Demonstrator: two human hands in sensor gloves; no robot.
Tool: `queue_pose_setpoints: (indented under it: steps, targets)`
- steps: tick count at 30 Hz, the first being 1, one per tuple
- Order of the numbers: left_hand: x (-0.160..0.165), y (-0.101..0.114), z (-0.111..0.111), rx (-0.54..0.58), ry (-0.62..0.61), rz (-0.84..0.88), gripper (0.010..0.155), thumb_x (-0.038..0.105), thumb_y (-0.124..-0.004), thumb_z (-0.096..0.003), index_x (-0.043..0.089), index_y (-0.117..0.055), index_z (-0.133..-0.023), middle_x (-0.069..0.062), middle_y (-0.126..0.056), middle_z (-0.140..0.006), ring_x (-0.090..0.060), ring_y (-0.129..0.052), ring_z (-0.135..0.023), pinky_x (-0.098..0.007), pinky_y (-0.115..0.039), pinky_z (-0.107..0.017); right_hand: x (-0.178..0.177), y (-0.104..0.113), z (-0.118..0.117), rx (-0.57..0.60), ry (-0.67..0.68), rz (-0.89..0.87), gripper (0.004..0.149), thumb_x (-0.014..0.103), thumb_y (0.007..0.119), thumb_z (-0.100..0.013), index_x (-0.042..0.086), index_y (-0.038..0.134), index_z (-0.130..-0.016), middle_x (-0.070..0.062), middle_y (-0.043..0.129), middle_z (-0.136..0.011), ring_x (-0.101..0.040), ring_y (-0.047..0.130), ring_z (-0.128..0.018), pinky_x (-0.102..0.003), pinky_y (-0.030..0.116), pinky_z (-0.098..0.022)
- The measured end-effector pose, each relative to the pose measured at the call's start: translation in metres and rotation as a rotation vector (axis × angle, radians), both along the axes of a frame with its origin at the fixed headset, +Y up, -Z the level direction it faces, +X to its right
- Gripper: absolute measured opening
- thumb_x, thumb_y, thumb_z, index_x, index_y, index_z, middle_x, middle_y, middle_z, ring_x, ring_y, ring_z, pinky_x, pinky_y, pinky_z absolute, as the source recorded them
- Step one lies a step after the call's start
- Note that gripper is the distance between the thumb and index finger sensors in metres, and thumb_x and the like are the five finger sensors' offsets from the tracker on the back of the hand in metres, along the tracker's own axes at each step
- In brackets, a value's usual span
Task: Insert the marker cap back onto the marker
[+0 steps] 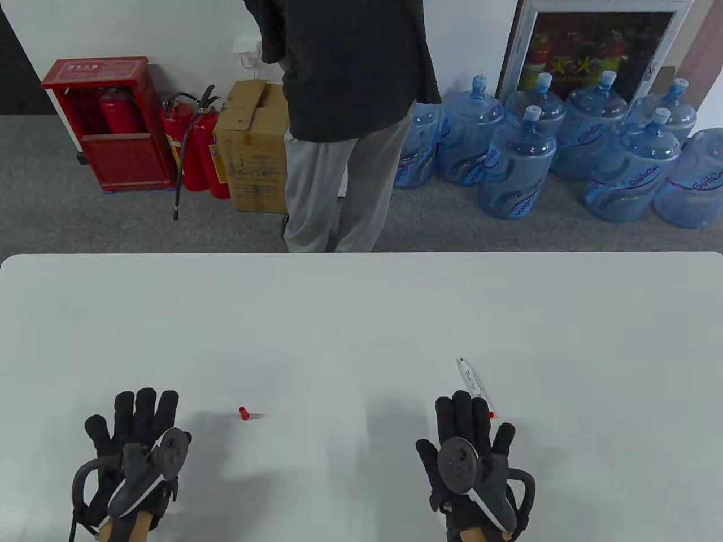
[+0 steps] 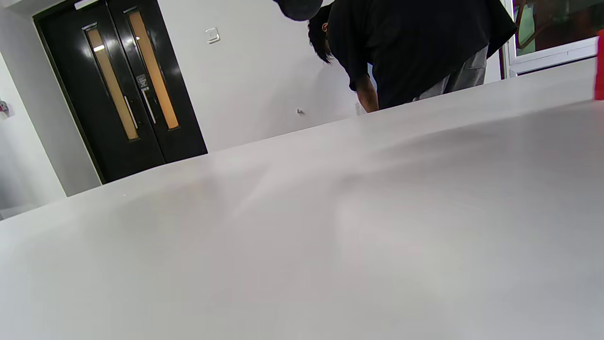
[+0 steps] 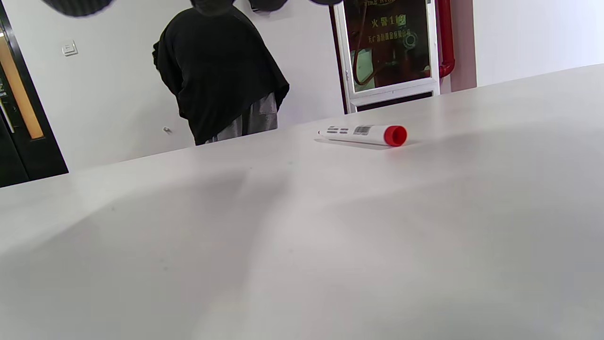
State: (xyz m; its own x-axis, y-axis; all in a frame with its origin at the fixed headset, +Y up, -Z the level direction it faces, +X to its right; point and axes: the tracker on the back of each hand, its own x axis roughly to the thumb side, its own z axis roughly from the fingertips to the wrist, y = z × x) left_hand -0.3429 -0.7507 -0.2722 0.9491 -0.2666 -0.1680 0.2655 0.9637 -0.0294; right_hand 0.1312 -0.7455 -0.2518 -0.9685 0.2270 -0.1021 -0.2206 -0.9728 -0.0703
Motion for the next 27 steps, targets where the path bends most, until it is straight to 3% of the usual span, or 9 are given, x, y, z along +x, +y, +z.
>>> queue_pose_setpoints:
  steps: [14,17,20,23,27]
  targets:
    - [-0.001,-0.004,-0.003,-0.02,0.006,0.038,0.076,0.064,-0.044,-0.0429,0.042,-0.015,-0.109,0.0,-0.03,-0.127,-0.034,-0.022,-0.119,-0.07,-0.02,-0.073,0.003,-0.003,-0.002,-0.019,-0.015,0.01,0.078,0.068,0.047,-0.041,0.037,0.025,-0.109,0.006,0.021,-0.12,-0.023,0.024,-0.111,-0.058,0.022,-0.07]
    - [0.002,-0.001,-0.004,0.011,-0.015,0.071,0.077,0.065,-0.046,-0.0425,0.043,-0.016,-0.109,0.001,-0.033,-0.127,-0.036,-0.027,-0.12,-0.071,-0.025,-0.075,0.003,-0.003,-0.001,-0.026,-0.015,0.008,0.078,0.068,0.047,-0.041,0.037,0.025,-0.109,0.006,0.021,-0.12,-0.023,0.024,-0.111,-0.058,0.022,-0.07]
    - [0.014,0.001,-0.015,0.01,-0.068,0.073,0.079,0.067,-0.053,-0.041,0.043,-0.021,-0.109,0.002,-0.041,-0.126,-0.037,-0.039,-0.119,-0.07,-0.036,-0.077,0.005,-0.004,-0.001,-0.031,-0.026,0.002,0.078,0.068,0.047,-0.041,0.037,0.025,-0.109,0.006,0.021,-0.12,-0.023,0.024,-0.111,-0.058,0.022,-0.07]
    - [0.033,0.001,-0.025,-0.002,-0.146,0.003,0.08,0.067,-0.059,-0.0398,0.045,-0.026,-0.109,0.005,-0.056,-0.122,-0.033,-0.063,-0.115,-0.067,-0.049,-0.077,0.006,-0.005,-0.002,-0.033,-0.027,0.002,0.078,0.068,0.047,-0.041,0.037,0.025,-0.109,0.006,0.021,-0.12,-0.023,0.024,-0.111,-0.058,0.022,-0.07]
    - [0.055,0.0,-0.043,-0.029,-0.184,-0.016,0.076,0.065,-0.066,-0.039,0.047,-0.038,-0.107,0.009,-0.076,-0.112,-0.026,-0.091,-0.095,-0.058,-0.064,-0.072,0.007,-0.005,-0.002,-0.043,-0.029,-0.001,0.077,0.068,0.047,-0.041,0.037,0.025,-0.109,0.006,0.021,-0.12,-0.024,0.024,-0.111,-0.058,0.022,-0.07]
